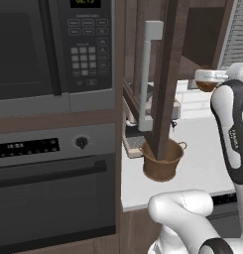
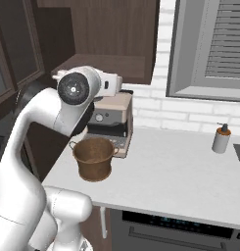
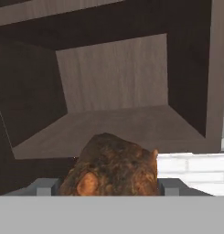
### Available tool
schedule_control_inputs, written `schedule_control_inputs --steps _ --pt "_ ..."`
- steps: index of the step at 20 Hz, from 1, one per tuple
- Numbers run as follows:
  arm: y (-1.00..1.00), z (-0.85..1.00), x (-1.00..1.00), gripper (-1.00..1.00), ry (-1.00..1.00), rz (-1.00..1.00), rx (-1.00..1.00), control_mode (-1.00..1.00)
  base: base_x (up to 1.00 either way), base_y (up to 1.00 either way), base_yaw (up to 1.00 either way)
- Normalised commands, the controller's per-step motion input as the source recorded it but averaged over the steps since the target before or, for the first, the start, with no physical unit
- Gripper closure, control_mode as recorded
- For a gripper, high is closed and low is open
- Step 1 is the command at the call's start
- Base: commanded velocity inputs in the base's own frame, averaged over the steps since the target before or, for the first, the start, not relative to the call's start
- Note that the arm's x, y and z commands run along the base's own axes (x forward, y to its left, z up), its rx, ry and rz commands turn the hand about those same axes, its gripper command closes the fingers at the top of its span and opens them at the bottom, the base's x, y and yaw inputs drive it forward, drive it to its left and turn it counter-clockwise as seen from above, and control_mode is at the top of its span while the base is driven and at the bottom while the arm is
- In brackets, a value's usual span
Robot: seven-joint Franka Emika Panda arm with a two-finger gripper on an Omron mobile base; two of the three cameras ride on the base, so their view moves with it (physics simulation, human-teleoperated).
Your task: Open the cabinet, pick up the bread from the cabinet and place it in the basket. Then move the basket to the dining counter.
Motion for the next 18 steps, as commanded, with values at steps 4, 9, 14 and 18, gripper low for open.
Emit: schedule_control_inputs --steps 4,9,14,18 --pt "-0.13 0.0 -1.0 1.0 0.06 0.0 0.0 -1.0 0.0 0.0 0.0" --pt "0.0 -0.05 -0.63 1.0 0.24 0.0 0.0 -1.0 0.0 0.0 0.0" --pt "0.0 -0.37 -0.1 1.0 0.32 0.01 0.0 -1.0 0.0 0.0 0.0" --pt "0.0 -0.69 0.0 1.0 0.16 0.06 0.0 -1.0 0.0 0.0 0.0"
